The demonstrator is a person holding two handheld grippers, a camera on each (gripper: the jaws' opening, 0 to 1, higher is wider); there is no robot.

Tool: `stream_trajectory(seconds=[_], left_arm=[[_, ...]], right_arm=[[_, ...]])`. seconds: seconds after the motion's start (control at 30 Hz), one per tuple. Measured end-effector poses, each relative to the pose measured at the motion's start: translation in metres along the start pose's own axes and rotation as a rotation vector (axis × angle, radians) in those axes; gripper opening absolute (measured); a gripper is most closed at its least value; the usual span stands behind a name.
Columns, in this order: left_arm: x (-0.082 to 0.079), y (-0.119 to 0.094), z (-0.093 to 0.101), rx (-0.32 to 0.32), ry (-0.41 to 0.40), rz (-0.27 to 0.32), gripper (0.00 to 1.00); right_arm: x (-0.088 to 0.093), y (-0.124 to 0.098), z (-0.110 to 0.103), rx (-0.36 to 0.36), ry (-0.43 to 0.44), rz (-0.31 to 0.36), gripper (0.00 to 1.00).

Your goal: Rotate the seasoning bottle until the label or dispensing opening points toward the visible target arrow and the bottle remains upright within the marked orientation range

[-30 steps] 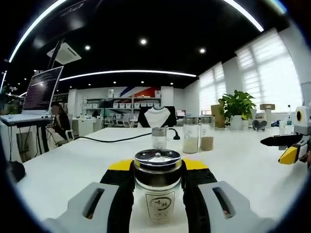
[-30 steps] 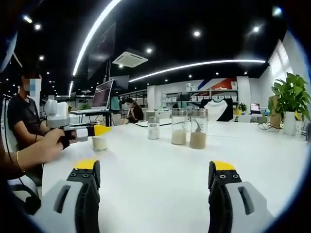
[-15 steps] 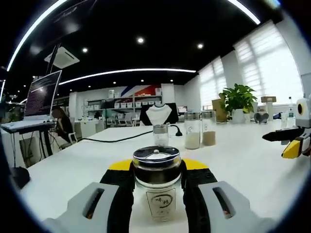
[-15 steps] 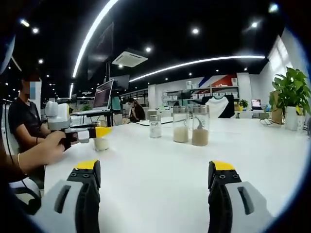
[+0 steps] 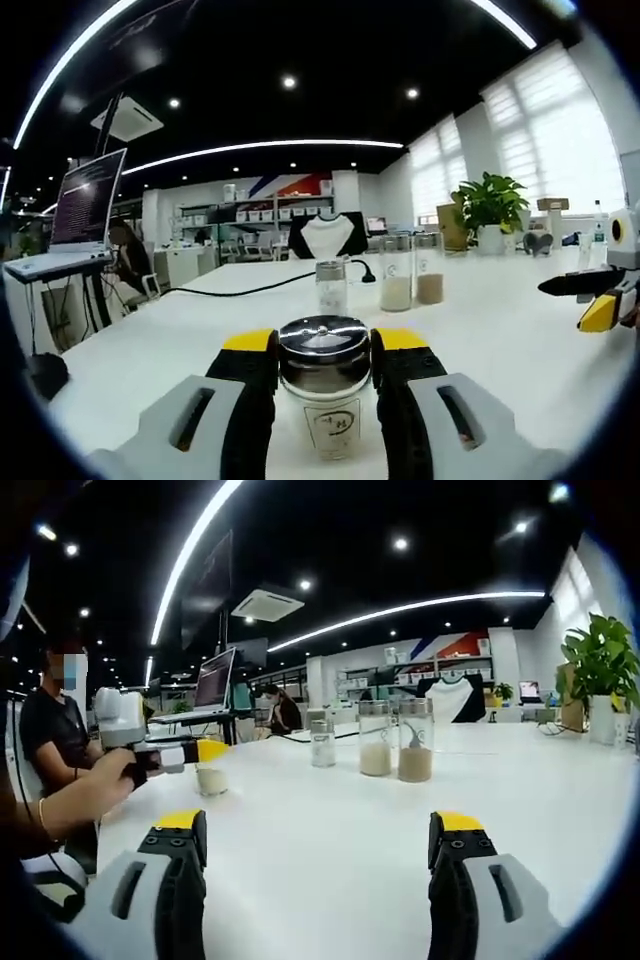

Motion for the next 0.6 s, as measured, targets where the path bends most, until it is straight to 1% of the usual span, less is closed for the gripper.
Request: stream_trajectory(seconds=[0.13, 0.23, 0.3, 0.33, 0.37, 0.43, 0.5, 0.53, 0.57, 0.6], left_arm=[[-0.016, -0.002, 0.0, -0.021, 0.001, 0.035, 0.5], [-0.025, -0.003, 0.0, -0.021, 0.009, 0.04, 0.56], [-0.032, -0.003, 0.0, -0.027, 0.002, 0.055, 0.63], [-0.036, -0.002, 0.001, -0.031, -0.022, 0.068, 0.67], [-0.038, -0.002, 0.001, -0.033, -0.034, 0.073, 0.75], [-0.045, 0.003, 0.002, -0.058, -0.115, 0.119, 0.88], [-0.046, 0.006, 0.003, -0.056, -0.128, 0.099, 0.97], [-0.047, 0.009, 0.005, -0.066, -0.123, 0.088, 1.0], [-0.047, 0.011, 0.007, -0.071, -0.118, 0.083, 0.99], [-0.049, 0.012, 0.008, -0.087, -0.092, 0.078, 0.98]], right_arm=[[-0.001, 0.0, 0.0, -0.002, 0.001, 0.0, 0.93], [-0.002, -0.001, -0.001, -0.001, 0.001, 0.004, 0.93], [-0.002, -0.002, -0.001, -0.001, 0.004, 0.004, 0.93], [-0.002, -0.003, -0.001, 0.001, 0.009, 0.005, 0.93], [-0.002, -0.003, 0.0, 0.002, 0.01, 0.006, 0.93], [-0.002, -0.005, -0.001, 0.004, 0.014, 0.009, 0.93], [-0.002, -0.006, -0.001, 0.005, 0.015, 0.012, 0.93], [-0.002, -0.006, -0.001, 0.004, 0.015, 0.013, 0.93], [-0.002, -0.007, -0.001, 0.004, 0.016, 0.014, 0.93], [-0.002, -0.007, -0.001, 0.004, 0.017, 0.014, 0.93]])
Point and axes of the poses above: the point that each gripper's makers call its tool centre point, and the gripper's own axes: y roughly forward along the fingers, z roughly to its right, x roughly out of its underside, the point moved 9 cm from there along -y, roughly backward along the fingers, and after that the axes turned 2 degrees about y, right-handed, at the moved point
